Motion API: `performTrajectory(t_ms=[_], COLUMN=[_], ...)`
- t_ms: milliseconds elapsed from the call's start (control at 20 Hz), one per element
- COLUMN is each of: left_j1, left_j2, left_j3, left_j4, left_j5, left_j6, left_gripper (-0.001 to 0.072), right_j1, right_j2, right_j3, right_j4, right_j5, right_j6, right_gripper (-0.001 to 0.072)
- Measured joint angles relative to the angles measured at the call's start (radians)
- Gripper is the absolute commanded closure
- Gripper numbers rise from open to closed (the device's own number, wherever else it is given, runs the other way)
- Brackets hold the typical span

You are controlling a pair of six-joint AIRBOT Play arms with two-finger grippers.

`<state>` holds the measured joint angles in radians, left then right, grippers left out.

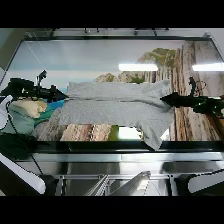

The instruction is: Fold the shirts.

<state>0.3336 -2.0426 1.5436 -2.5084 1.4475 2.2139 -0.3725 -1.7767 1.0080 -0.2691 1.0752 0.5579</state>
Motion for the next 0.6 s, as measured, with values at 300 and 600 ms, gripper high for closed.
performTrajectory(t_ms=[300, 600], left_j1=[0.011, 0.103], left_j2=[0.000, 0.132], left_j3=[0.014, -0.061], left_j4=[0.003, 0.077], left_j5=[0.105, 0.235], left_j6=[-0.045, -0.142], left_gripper=[0.0139, 0.0139], right_j1=[-0.031, -0.201], right_j2=[0.029, 0.225], right_j3=[-0.003, -0.022], right_j4=[-0.016, -0.235], right_j5=[0.075, 0.192], right_j6=[0.042, 0.231], right_gripper=[0.0387, 0.0226])
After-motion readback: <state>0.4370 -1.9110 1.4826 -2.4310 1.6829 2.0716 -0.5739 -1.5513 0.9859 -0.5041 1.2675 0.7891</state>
